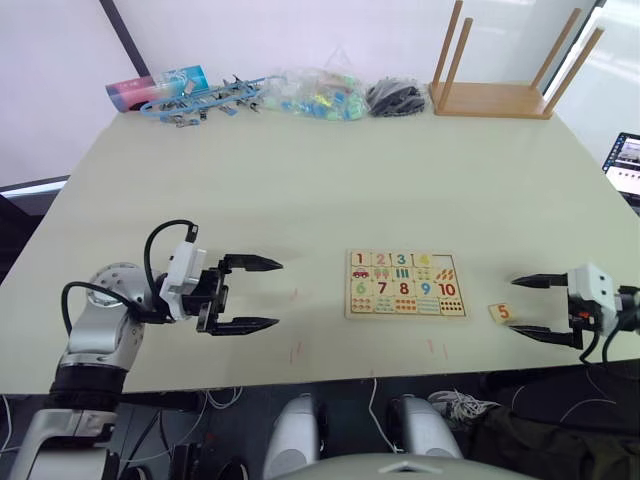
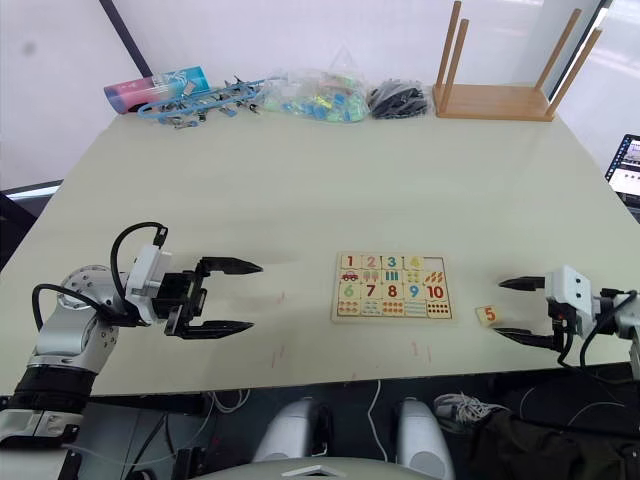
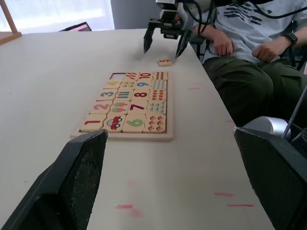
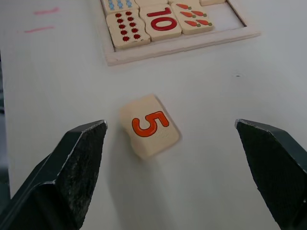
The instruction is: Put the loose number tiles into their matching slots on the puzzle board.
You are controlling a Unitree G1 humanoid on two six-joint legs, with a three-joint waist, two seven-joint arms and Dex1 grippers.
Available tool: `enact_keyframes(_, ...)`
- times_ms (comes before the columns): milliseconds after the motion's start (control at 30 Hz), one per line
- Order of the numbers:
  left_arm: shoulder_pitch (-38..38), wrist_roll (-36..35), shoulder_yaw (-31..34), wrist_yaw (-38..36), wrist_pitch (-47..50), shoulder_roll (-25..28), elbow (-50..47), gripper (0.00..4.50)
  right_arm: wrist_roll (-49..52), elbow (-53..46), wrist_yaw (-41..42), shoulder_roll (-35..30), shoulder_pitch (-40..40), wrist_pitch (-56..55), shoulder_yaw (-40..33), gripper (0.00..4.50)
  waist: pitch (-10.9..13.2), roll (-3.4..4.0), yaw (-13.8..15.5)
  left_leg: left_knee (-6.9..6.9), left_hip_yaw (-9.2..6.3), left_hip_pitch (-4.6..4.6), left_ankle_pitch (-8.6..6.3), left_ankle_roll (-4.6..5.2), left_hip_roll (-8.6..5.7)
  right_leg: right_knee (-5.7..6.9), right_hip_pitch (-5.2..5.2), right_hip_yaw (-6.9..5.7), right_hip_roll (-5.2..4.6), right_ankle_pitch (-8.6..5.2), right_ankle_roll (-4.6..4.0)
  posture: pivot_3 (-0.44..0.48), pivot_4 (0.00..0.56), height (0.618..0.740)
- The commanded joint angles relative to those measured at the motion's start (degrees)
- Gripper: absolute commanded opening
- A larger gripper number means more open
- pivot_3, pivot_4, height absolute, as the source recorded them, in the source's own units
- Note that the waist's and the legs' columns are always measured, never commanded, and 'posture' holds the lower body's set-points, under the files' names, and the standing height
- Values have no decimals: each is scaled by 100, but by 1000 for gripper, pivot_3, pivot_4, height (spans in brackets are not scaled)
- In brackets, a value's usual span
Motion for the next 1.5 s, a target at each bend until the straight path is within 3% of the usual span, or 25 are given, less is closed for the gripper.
enact_keyframes(33,-77,-173,-38,-195,-149,122,27,4500,-30,228,231,-89,-259,-306,249,4488,1,0,5,-1,1,0,0,0,0,0,0,0,0,0,0,0,150,738)
enact_keyframes(400,35,-277,-17,-195,-251,204,51,4500,-59,796,233,-219,-652,-1079,1165,4488,1,0,-5,-3,16,12,0,0,3,1,3,11,-3,0,0,0,150,738)
enact_keyframes(467,55,-270,1,-195,-240,193,36,4500,32,807,233,-282,-615,-1021,1285,3968,1,-1,-4,-3,16,14,0,0,4,1,4,11,-3,0,0,0,150,738)
enact_keyframes(567,67,-277,6,-195,-228,202,30,4500,155,727,233,-388,-537,-676,1373,2783,-1,-5,-5,-1,15,16,0,0,5,0,4,11,-6,1,-1,0,150,738)
enact_keyframes(867,-12,-274,-72,-195,-242,186,102,4500,219,461,233,-515,-307,-176,1327,2783,-1,-5,10,-1,12,19,0,0,11,0,4,12,-15,3,-6,0,150,738)
enact_keyframes(1500,-165,-312,-250,-195,-325,226,287,4500,485,-563,-185,-245,701,481,456,2783,-1,-5,65,-5,9,17,-1,1,5,-2,4,8,-9,3,-6,0,150,738)
